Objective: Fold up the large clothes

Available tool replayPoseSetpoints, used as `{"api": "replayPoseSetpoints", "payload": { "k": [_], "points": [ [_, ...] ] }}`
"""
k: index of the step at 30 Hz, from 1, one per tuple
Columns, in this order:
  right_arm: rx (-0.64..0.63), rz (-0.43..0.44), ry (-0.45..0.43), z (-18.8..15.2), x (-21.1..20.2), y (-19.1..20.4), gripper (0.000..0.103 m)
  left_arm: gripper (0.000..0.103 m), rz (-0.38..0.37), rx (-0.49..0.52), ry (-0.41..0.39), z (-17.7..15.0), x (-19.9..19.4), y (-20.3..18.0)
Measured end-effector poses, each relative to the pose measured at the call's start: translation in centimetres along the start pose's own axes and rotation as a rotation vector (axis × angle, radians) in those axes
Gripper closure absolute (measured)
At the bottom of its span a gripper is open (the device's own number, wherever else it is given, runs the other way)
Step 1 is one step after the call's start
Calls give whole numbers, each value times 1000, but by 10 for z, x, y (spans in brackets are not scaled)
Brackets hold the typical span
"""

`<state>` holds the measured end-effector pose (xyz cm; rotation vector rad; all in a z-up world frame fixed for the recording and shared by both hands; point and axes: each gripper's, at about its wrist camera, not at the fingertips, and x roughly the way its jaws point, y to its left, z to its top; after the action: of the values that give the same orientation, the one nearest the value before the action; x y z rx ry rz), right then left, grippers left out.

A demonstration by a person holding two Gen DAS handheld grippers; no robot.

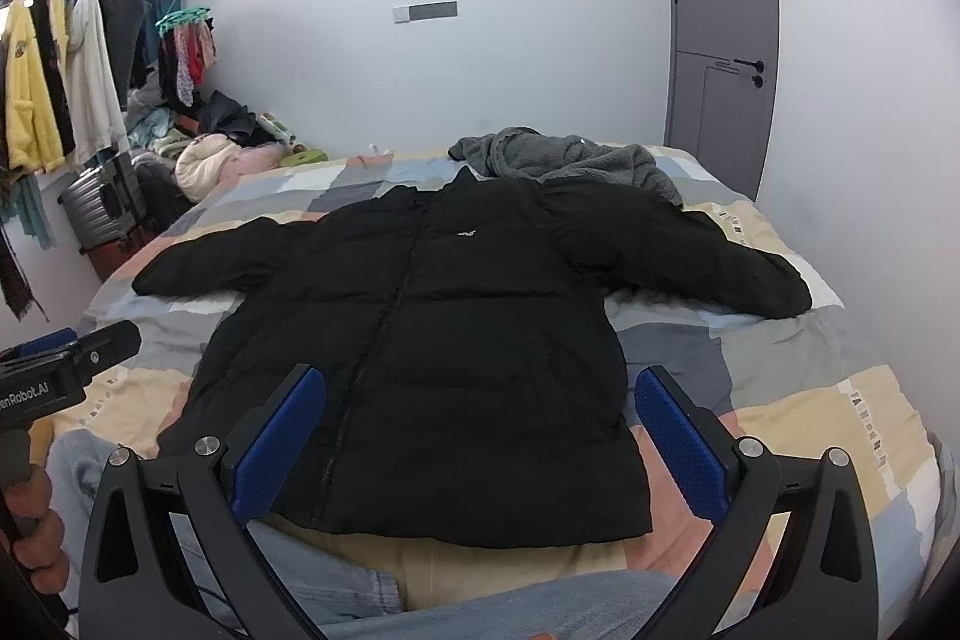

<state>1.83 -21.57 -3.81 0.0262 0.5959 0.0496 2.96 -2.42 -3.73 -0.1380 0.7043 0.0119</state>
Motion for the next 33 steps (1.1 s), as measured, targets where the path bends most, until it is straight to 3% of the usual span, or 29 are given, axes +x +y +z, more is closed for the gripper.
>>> {"api": "replayPoseSetpoints", "payload": {
  "k": [23, 31, 33],
  "points": [
    [-2, 13, -3, 5, 11, 0, 0, 0, -20, 18, 10, 0, 12, 0],
    [18, 18, -10, 14, 31, -8, 0, 0, -13, 69, -86, 26, 20, 0],
    [20, 9, -12, 16, 37, -10, 0, 0, -41, 70, -107, 37, 28, 1]
  ]
}}
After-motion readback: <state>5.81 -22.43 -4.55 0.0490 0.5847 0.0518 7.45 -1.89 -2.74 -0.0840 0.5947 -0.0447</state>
